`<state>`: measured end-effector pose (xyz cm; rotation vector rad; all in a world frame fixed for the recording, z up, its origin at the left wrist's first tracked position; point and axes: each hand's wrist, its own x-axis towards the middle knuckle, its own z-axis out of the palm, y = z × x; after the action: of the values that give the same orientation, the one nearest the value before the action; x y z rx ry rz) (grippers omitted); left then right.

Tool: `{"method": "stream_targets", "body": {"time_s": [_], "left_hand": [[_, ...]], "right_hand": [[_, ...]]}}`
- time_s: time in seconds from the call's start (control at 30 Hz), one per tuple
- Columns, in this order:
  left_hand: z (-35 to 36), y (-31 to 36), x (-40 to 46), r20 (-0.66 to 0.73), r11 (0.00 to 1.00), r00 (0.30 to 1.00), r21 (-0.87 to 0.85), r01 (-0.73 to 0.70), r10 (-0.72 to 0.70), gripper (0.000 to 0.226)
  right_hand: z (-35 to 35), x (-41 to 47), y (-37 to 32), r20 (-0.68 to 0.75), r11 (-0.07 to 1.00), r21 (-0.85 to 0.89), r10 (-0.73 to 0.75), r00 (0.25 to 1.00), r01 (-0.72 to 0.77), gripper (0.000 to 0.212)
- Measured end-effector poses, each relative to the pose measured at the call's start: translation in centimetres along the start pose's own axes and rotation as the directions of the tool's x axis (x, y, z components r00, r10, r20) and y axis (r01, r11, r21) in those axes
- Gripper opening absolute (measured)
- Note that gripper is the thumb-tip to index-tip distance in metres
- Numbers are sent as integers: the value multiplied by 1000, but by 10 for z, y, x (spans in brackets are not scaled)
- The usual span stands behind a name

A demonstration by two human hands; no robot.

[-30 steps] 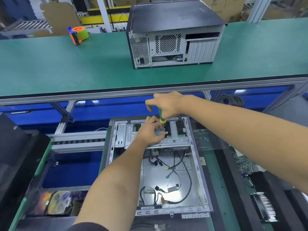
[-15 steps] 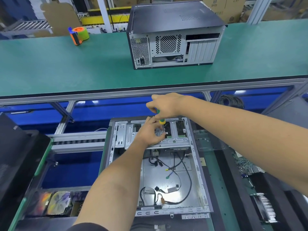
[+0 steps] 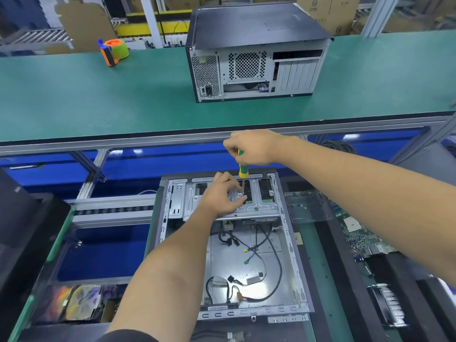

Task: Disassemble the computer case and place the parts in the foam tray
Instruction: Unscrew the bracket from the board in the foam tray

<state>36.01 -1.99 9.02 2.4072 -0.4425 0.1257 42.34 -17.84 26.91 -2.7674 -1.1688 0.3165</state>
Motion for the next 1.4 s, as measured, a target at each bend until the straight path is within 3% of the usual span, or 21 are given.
{"method": "stream_targets", "body": {"time_s": [0.1, 0.4, 0.6, 0.7, 0.77, 0.87, 0.93, 1.03, 1.13, 1.23, 1.3, 1.4], "left_hand": [[-1, -1, 0, -12, 1000, 1000, -20, 18, -18, 36], [-1, -3, 3, -20, 1000, 1000, -22, 22, -23, 22], [0, -3, 3, -8, 994, 997, -74, 79, -79, 16], [-2, 1, 4, -6, 963, 972, -144, 230, -233, 11], [-2, 2, 4, -16, 952, 964, -164, 260, -266, 14], [-7, 6, 1, -50, 946, 961, -199, 257, -272, 9], [-12, 7, -2, -79, 938, 957, -238, 253, -278, 3], [-15, 7, -6, -68, 935, 965, -271, 228, -255, 12], [-15, 15, -13, -55, 921, 964, -312, 232, -262, 10], [-5, 30, -25, -31, 900, 967, -375, 225, -254, 3], [5, 44, -32, -31, 866, 962, -444, 230, -271, 7], [20, 68, -36, -36, 782, 939, -564, 264, -343, 13]], "right_hand": [[5, -2, 1, -15, 1000, 4, 5, 1000, -5, 7], [10, -1, -5, -26, 999, 31, 43, 999, -42, 8], [9, -10, -6, -276, 975, 120, 215, 937, -188, 12], [23, -25, 0, -309, 926, 239, 357, 882, -292, 15], [43, -40, 6, -333, 840, 426, 492, 805, -337, 12], [74, -64, 11, -285, 617, 719, 682, 674, -320, 9], [89, -80, 9, -258, 506, 811, 761, 596, -295, 16], [107, -102, 3, -180, 326, 919, 846, 501, -220, 19], [120, -123, -1, -73, 158, 978, 871, 487, -136, 17], [136, -140, -9, 92, -94, 995, 867, 490, -21, 29], [148, -147, -19, 190, -251, 967, 816, 546, 38, 34], [162, -155, -34, 242, -397, 907, 764, 598, 139, 35]]}}
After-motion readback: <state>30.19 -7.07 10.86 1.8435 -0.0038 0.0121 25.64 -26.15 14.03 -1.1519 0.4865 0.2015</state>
